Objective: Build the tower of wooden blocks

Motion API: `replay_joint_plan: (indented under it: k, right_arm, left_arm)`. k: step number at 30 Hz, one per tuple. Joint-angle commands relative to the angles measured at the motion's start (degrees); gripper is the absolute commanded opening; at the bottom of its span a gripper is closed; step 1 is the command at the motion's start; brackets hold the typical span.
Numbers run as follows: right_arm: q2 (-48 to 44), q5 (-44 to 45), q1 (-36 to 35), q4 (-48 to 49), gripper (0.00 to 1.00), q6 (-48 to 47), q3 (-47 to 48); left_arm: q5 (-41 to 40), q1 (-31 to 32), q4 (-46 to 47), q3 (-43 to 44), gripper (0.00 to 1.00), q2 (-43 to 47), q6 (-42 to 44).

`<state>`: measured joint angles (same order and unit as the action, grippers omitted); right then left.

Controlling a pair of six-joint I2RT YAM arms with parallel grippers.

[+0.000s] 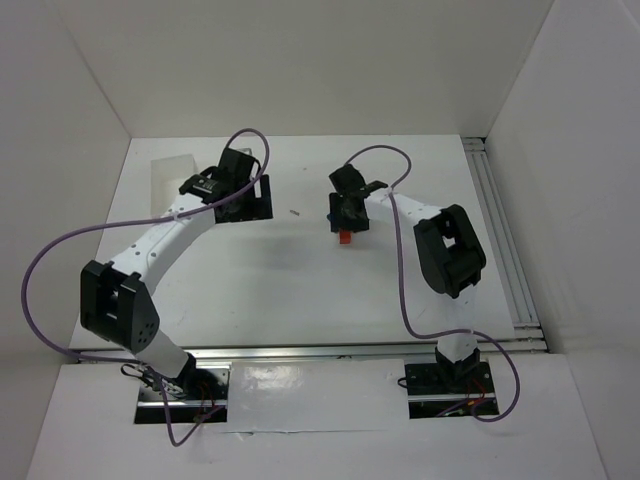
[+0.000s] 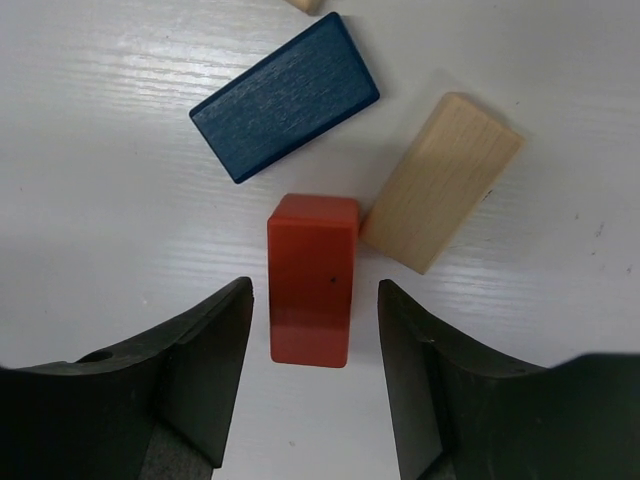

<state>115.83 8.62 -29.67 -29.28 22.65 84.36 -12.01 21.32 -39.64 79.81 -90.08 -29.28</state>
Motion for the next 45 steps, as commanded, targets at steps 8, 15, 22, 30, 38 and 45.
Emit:
replay_joint_plan:
  k: [8,15,22,30,38,45]
  right_arm:
    - [-2.79,7.89,-0.31,-0.17,0.59,-2.62,-4.71]
    - [-8.68,9.48,4.52,-0.7,0.61,-3.14,-9.46]
    - [-14.4,4.04,6.38,3.42,0.87,0.37,-10.62]
    - [-11.69,0.78,4.18,4.68,1.0,2.13,-6.41]
    - [-3.51,3.86,4.18,1.68,1.0,4.5,-1.39]
    - [-2.19,3.86,3.66,1.67,0.98,5.03,-1.39]
  left_arm:
    - [-0.73,2.23,1.93,0.7,0.98,2.63,-1.66]
    - [-0.73,3.38,1.93,1.22,0.98,2.63,-2.71]
    - [-2.14,5.22,1.93,2.28,0.98,1.58,-2.71]
    - [-3.89,7.51,1.41,2.28,0.98,1.58,-2.71]
    - [-6.1,8.03,0.35,3.33,0.98,1.05,-2.71]
    - [-6.62,8.03,0.35,2.81,0.98,1.05,-2.71]
